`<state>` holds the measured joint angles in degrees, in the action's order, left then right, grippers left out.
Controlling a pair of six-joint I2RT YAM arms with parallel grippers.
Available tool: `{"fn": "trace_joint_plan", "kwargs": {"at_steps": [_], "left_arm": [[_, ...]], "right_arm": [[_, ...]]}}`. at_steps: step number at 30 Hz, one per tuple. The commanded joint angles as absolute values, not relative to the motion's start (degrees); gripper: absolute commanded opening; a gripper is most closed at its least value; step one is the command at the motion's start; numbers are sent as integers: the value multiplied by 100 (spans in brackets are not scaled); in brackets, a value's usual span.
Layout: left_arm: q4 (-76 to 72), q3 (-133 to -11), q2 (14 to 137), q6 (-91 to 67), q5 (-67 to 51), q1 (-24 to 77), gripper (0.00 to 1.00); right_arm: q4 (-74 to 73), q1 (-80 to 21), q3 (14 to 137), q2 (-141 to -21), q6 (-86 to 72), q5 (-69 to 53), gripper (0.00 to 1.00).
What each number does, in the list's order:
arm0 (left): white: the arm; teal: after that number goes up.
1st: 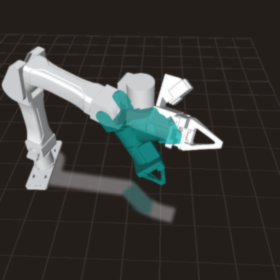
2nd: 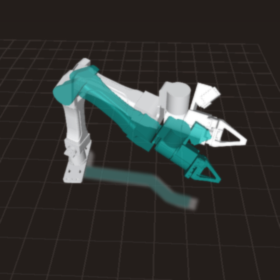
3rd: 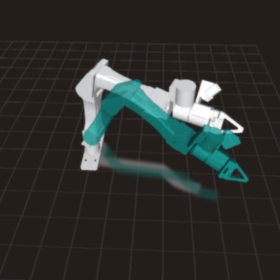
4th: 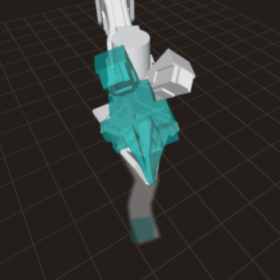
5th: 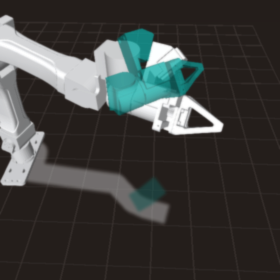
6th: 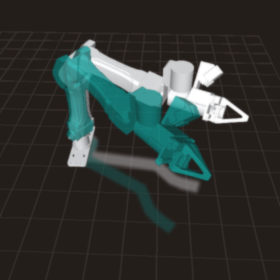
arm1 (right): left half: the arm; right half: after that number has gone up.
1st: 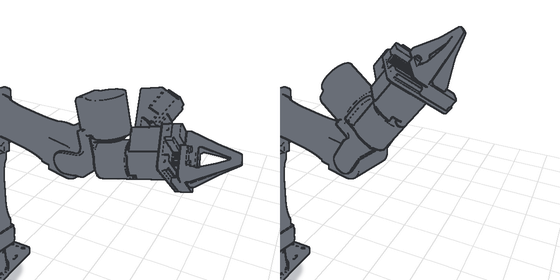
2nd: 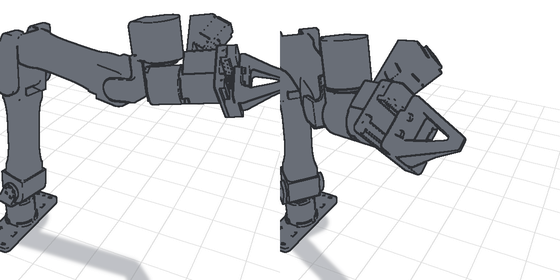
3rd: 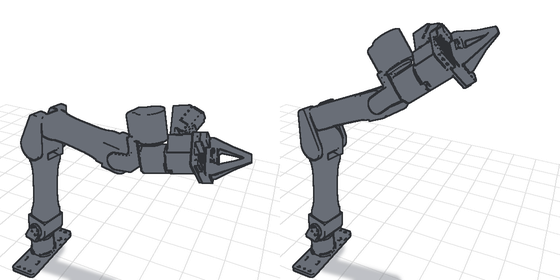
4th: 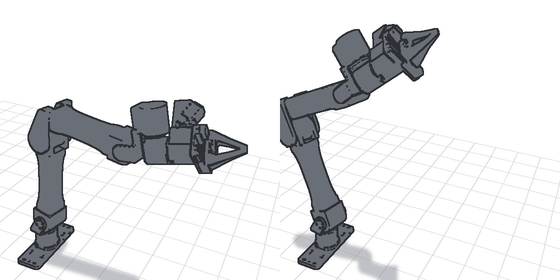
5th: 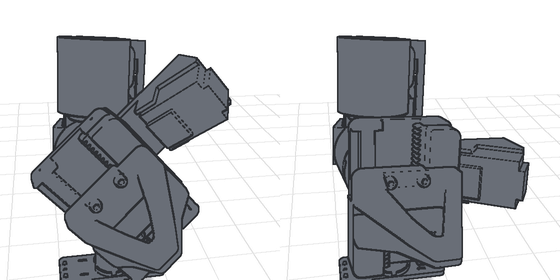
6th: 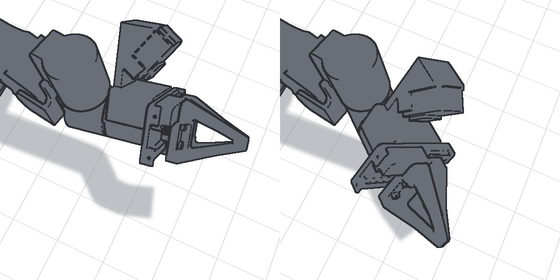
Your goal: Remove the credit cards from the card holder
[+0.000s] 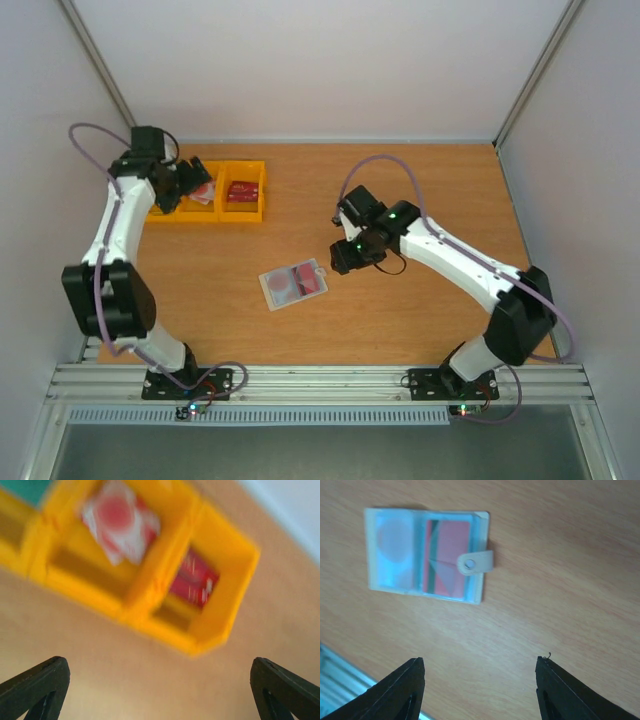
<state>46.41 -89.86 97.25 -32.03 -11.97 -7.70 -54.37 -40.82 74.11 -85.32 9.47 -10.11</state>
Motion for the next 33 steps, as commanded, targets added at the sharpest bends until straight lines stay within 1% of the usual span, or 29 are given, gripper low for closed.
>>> {"fn": "trace_joint_plan", "kwargs": {"at_steps": [1, 4, 6, 7, 10, 12, 14, 16, 19, 23, 26, 29, 33], "left_arm": [[6263, -7768, 8853, -2231, -1546, -256, 98], [6292, -6588, 8476, -2145, -1748, 132, 98], [6287, -6106, 8278, -2163, -1811, 302, 98], [6299, -5958, 8164, -2136, -1840, 353, 98], [5963, -5527, 7655, -1836, -2159, 452, 98], [5272, -5200, 7416, -1676, -2601, 495, 99], [4669, -5002, 7514, -1732, -2596, 558, 99], [4202, -4771, 7752, -2406, -2604, 584, 99], [3288, -4217, 7802, -3421, -2792, 905, 99], [2404, -3820, 8113, -3924, -2775, 1303, 99], [1812, -3660, 8276, -4035, -2768, 1384, 99], [1375, -3422, 8326, -4161, -2598, 1409, 99], [1335, -3070, 8340, -4218, -2381, 1454, 99]], "right_arm": [[-5844, -4143, 7861, -9078, 1068, -654, 63], [-5976, -4155, 8224, -9508, 1274, -631, 69], [-6215, -4205, 8553, -9841, 1361, -534, 92], [-6335, -4274, 8737, -9998, 1402, -414, 98], [-6468, -4585, 8914, -10353, 1516, -40, 98], [-6389, -4694, 8991, -10512, 1525, -18, 98], [-6254, -4748, 9065, -10667, 1437, -62, 98], [-6186, -4762, 9176, -10830, 1325, -70, 98], [-6510, -4842, 9614, -11155, 1251, 499, 98], [-7010, -4894, 10254, -11564, 1343, 931, 97], [-7090, -4904, 10399, -11595, 1494, 1124, 98], [-7084, -4904, 10553, -11627, 1629, 901, 98], [-7063, -4921, 10676, -11705, 1463, 264, 97]]}}
